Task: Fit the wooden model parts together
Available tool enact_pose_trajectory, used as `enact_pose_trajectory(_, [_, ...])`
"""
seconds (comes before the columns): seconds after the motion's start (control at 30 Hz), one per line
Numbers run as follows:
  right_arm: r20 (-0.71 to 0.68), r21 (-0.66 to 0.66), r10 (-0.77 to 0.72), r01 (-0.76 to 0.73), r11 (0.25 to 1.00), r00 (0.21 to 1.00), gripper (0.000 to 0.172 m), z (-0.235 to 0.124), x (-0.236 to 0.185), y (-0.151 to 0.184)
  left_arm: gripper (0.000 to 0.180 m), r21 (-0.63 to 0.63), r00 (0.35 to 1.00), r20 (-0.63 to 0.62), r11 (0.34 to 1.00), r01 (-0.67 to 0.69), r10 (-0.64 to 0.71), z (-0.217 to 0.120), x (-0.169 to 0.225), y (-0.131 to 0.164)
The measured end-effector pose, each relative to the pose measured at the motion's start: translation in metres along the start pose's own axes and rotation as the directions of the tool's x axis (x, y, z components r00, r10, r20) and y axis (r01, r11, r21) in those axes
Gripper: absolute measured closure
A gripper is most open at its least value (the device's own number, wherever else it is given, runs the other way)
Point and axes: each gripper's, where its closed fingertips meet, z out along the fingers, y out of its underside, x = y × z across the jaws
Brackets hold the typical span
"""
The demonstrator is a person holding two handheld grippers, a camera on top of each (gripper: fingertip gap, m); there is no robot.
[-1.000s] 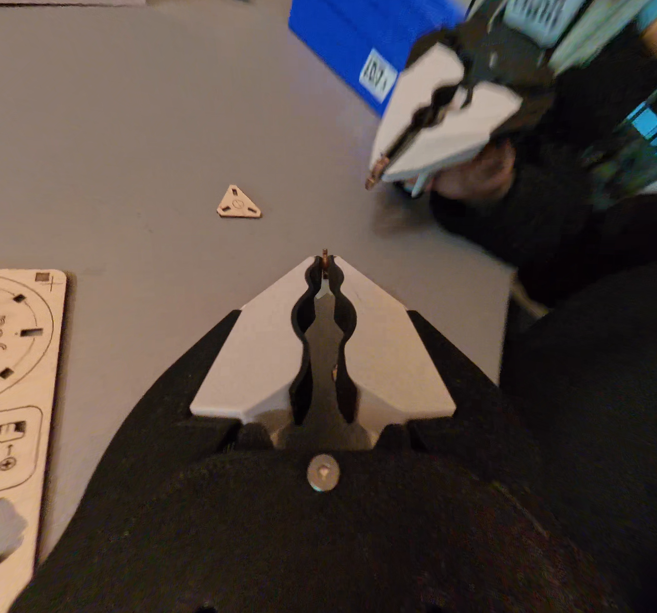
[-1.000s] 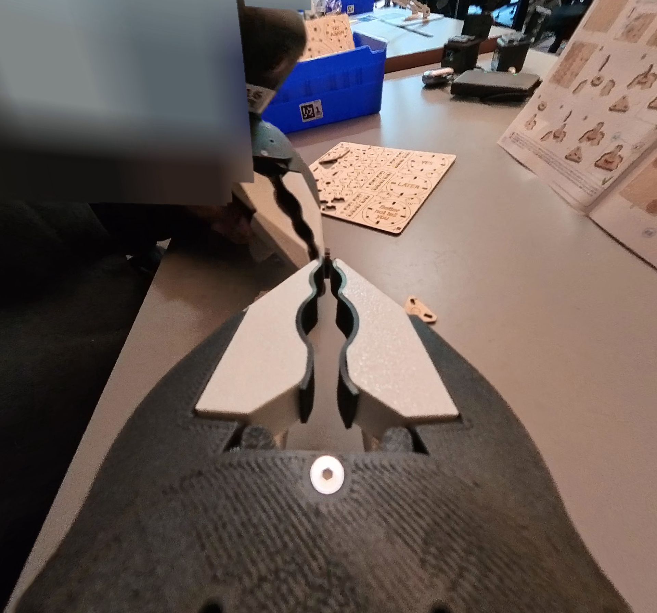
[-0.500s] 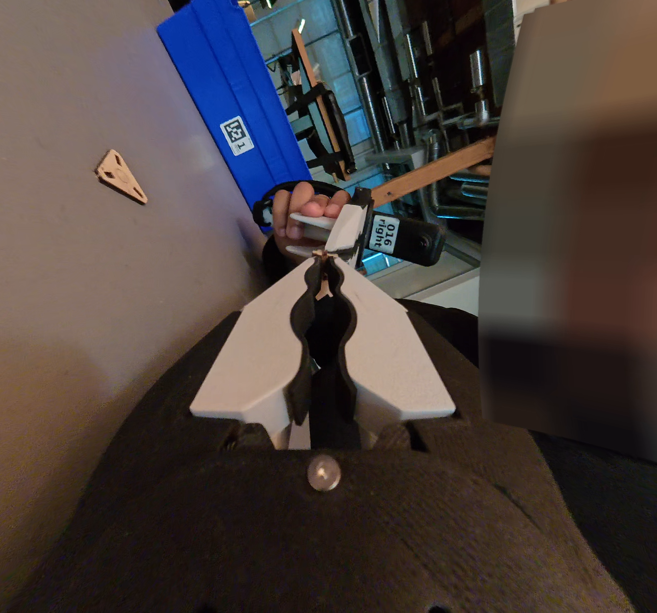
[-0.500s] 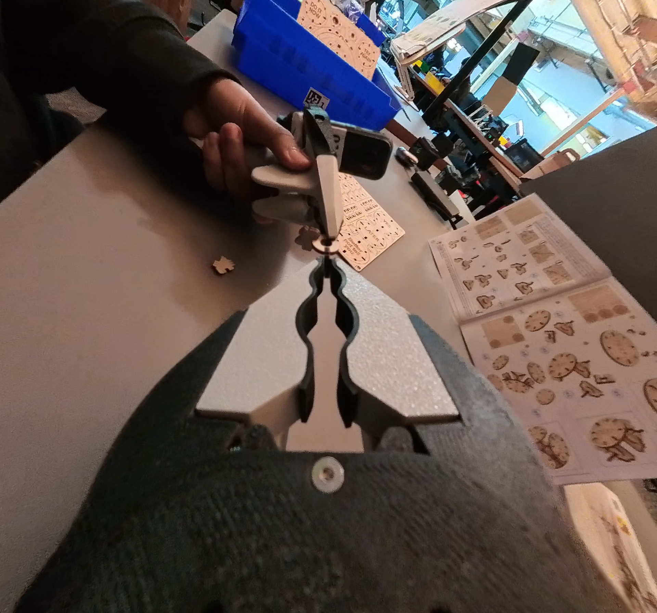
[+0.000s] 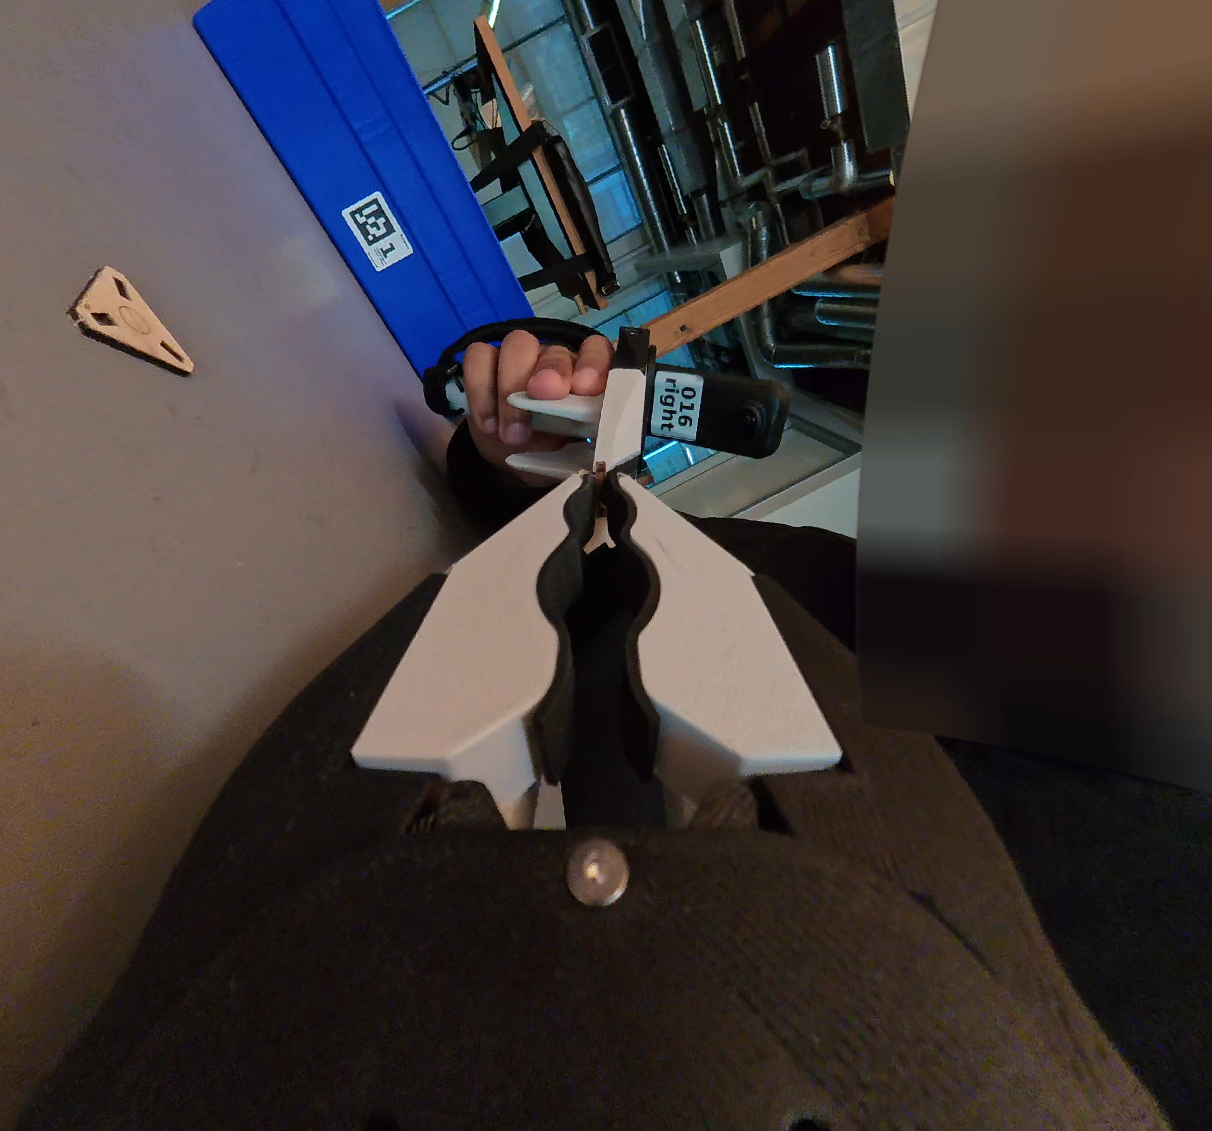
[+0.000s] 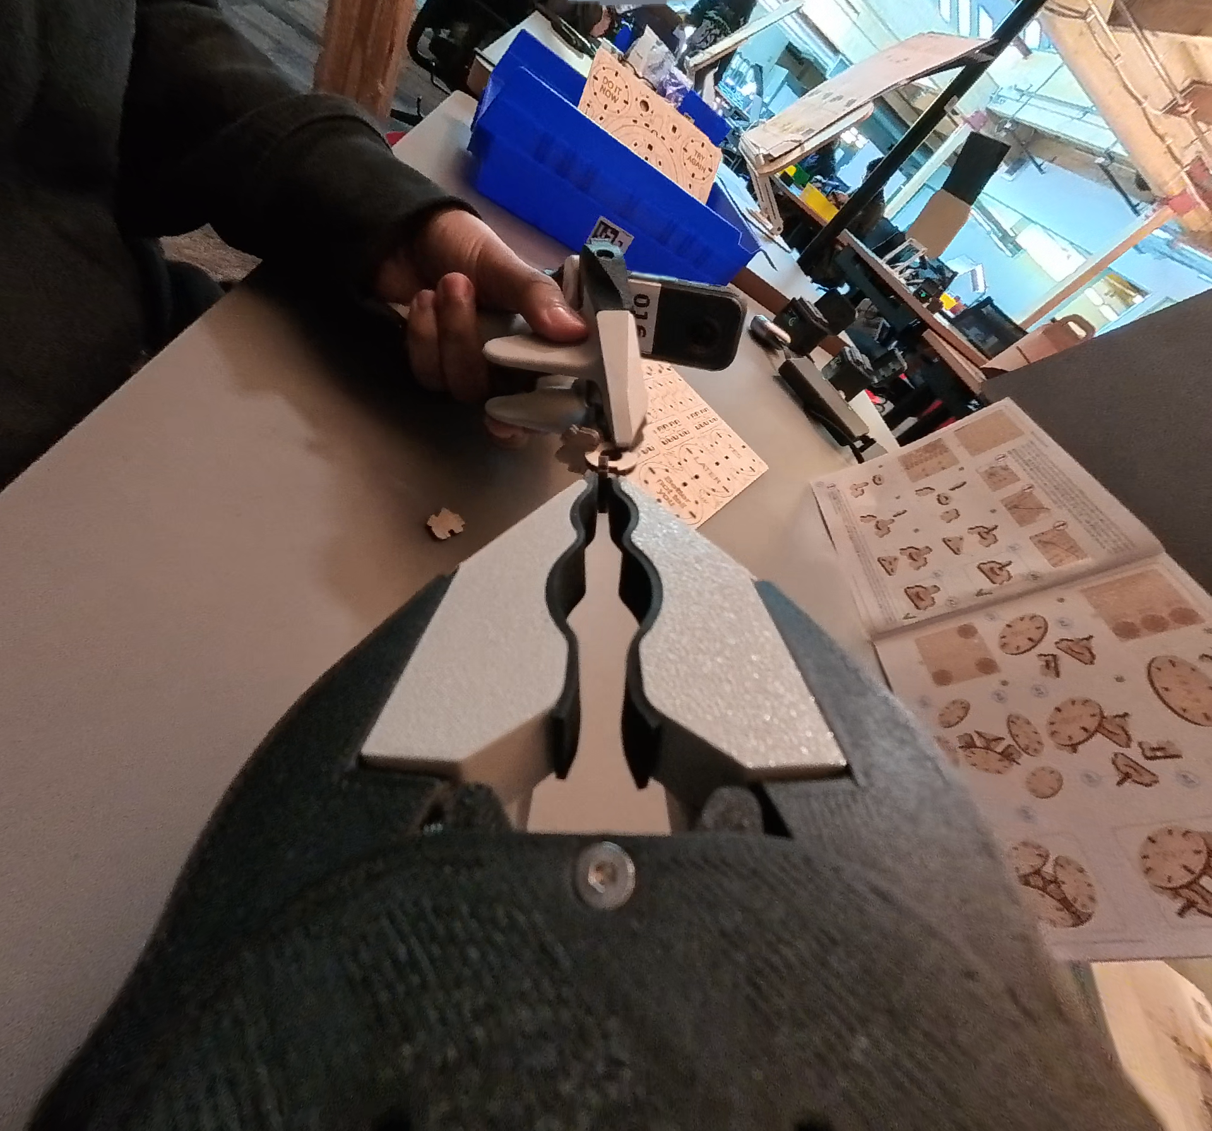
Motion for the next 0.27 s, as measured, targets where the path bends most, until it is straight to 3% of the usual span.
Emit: enact_pose_trajectory(0.27, [0.042,0.014,0.066,-0.067,0.998,0.997,0.171,-0.0011,-0.0022,-0.0015,0.18,-0.017,1.0,-0.008,1.0,-0.009,0.009,0.0004,0.0013,0.0023])
